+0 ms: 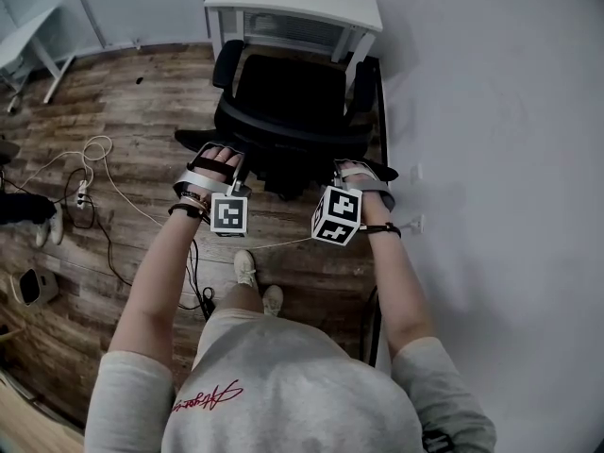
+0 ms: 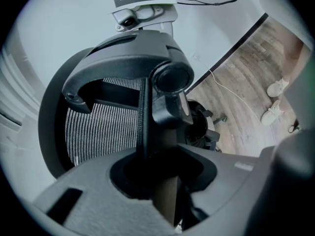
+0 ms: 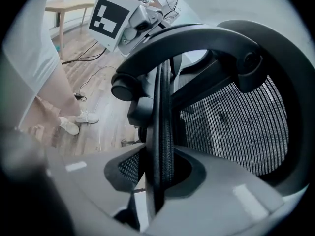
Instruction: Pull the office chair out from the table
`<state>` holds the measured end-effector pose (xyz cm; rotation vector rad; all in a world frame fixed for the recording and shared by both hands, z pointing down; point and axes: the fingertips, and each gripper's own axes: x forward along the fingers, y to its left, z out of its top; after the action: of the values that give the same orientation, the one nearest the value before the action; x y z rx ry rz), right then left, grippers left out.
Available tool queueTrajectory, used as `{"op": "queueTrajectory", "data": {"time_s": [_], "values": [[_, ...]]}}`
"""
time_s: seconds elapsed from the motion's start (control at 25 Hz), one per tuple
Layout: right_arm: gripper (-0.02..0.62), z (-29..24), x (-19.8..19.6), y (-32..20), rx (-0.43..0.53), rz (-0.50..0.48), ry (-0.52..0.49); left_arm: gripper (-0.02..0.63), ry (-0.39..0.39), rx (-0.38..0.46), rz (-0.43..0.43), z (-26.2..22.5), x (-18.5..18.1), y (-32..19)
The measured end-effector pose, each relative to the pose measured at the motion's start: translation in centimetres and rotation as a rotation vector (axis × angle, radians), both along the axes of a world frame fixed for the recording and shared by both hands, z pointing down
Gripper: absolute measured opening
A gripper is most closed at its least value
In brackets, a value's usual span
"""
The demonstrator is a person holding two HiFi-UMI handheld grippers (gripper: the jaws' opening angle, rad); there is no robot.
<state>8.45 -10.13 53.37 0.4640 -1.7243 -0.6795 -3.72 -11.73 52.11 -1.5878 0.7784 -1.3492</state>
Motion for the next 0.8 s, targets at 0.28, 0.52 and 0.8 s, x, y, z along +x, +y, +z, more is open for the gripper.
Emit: {"op": "queueTrajectory", "data": {"time_s": [0.28, 0.52, 0.8], "values": [[0.087, -0.2, 0.0, 0.1, -0.007, 0.007, 0.0, 0.12, 0.016, -0.004, 0.009, 0.0, 0.1, 0.0], [0.087, 0.0, 0.0, 1.4, -0.01, 0.015, -0.004, 0.12, 0.003, 0.001, 0.011, -0.2, 0.0, 1.3], [0.087, 0.0, -0.3, 3.0, 0.0, 0.026, -0.007, 0.12, 0.018, 0.035, 0.023, -0.7, 0.0, 2.7]]}}
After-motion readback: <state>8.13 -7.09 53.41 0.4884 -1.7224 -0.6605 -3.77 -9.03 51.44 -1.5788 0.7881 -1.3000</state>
